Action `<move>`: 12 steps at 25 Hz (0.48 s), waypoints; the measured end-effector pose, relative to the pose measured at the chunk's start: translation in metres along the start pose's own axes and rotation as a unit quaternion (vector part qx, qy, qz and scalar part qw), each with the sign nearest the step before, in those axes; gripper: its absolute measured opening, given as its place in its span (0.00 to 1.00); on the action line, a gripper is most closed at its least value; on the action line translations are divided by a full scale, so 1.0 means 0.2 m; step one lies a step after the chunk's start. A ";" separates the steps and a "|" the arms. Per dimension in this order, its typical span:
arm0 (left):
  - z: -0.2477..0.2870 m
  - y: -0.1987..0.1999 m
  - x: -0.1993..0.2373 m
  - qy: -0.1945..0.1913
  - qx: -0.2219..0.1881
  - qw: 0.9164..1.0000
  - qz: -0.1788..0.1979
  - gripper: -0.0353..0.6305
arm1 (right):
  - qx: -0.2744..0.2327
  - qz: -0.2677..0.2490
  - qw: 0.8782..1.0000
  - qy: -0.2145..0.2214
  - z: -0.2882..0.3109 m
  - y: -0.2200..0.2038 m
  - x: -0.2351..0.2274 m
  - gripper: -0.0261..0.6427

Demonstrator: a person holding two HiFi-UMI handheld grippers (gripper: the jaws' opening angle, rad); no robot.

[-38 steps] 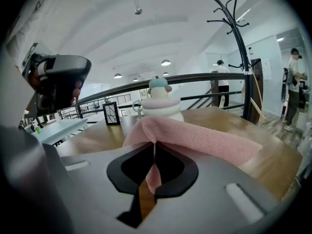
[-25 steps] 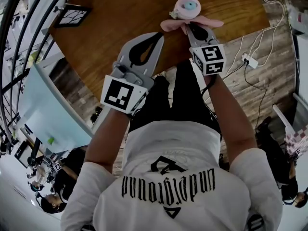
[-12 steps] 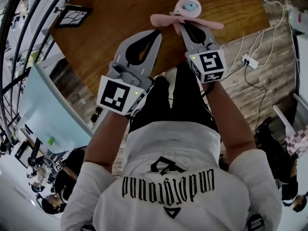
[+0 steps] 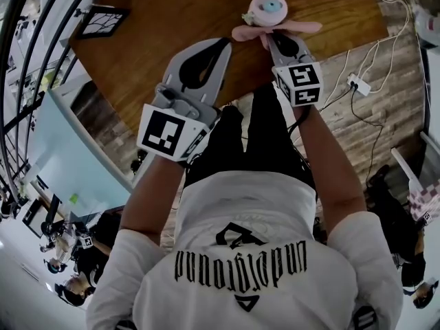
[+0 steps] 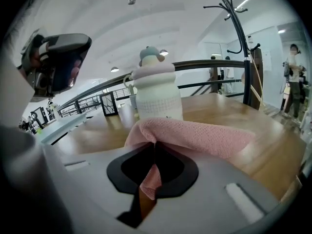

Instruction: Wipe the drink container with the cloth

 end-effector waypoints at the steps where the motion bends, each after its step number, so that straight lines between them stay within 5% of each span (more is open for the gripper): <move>1: 0.01 0.01 -0.01 0.000 0.000 1.000 0.002 0.13 | -0.007 -0.004 1.000 0.000 -0.03 0.03 -0.01 0.06; 12: 0.07 0.06 0.01 0.005 -0.006 1.000 0.008 0.13 | -0.085 -0.091 0.991 0.043 -0.26 0.43 0.04 0.06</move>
Point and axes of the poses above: the fingertips, and each gripper's own axes: z forward along the fingers, x to its left, y out of its top, the point moved 2 cm from there along -z, backward along the fingers, and after that the axes turned 12 degrees about z, right-handed, at the moved point
